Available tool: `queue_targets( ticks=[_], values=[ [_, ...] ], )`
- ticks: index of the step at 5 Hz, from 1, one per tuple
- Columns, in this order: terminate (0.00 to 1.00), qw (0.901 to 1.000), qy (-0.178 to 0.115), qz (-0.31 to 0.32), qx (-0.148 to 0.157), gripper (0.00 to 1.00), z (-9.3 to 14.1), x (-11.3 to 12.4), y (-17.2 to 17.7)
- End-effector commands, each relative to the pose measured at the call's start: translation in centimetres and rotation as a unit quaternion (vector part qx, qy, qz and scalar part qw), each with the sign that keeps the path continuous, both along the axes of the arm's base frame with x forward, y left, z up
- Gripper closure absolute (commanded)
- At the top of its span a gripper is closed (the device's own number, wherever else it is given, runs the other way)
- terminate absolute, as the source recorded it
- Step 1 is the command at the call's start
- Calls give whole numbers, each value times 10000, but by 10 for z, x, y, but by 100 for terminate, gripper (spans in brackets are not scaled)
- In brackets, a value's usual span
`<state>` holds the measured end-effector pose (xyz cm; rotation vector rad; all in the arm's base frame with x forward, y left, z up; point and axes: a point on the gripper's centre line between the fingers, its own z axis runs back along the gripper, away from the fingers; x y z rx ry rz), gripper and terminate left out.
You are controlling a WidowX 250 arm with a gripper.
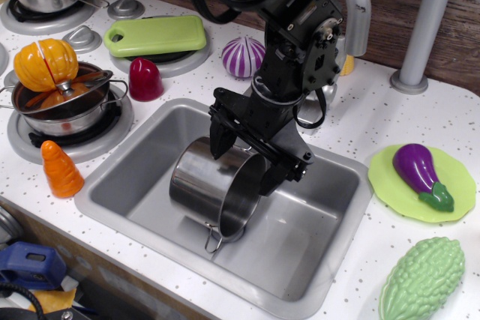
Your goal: Flip pot upright in sink
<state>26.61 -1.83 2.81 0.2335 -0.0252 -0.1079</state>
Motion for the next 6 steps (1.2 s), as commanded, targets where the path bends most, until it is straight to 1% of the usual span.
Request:
queue_targets(
  ticks=[1,2,3,4,5,6],
  values=[
    [0,10000,0,0,0,0,0,0,0],
    [0,9991,-59,-148,404,0,1,2,1],
    [0,9940,-201,-343,1022,0,-2,3,0],
    [0,9852,-288,-522,1605,0,-6,3,-2],
    [0,9803,-384,-622,1833,0,-14,2,2],
    [0,9701,-501,-988,2159,0,-22,1,11]
  ],
)
